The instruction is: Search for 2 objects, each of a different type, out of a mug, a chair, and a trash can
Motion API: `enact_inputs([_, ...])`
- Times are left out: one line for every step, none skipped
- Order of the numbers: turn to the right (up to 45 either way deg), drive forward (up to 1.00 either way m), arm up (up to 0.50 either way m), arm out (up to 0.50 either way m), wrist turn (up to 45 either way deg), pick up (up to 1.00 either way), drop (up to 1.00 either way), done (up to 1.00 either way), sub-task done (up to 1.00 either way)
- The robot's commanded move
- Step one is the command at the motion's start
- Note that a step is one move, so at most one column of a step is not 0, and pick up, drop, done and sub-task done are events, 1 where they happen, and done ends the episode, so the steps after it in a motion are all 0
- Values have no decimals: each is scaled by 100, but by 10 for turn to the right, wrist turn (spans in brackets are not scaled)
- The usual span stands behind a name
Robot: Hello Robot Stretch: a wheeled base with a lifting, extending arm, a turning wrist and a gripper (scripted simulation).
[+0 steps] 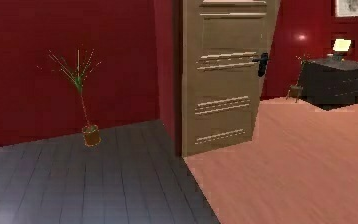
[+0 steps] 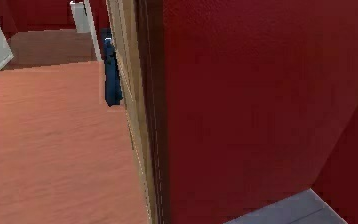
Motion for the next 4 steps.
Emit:
enact_inputs([60, 0, 0, 0, 0, 0, 0, 0, 0])
enact_inputs([0, 60, 0, 0, 0, 0, 0, 0, 0])
enact_inputs([450, 0, 0, 0, 0, 0, 0, 0, 0])
enact_inputs([90, 0, 0, 0, 0, 0, 0, 0, 0])
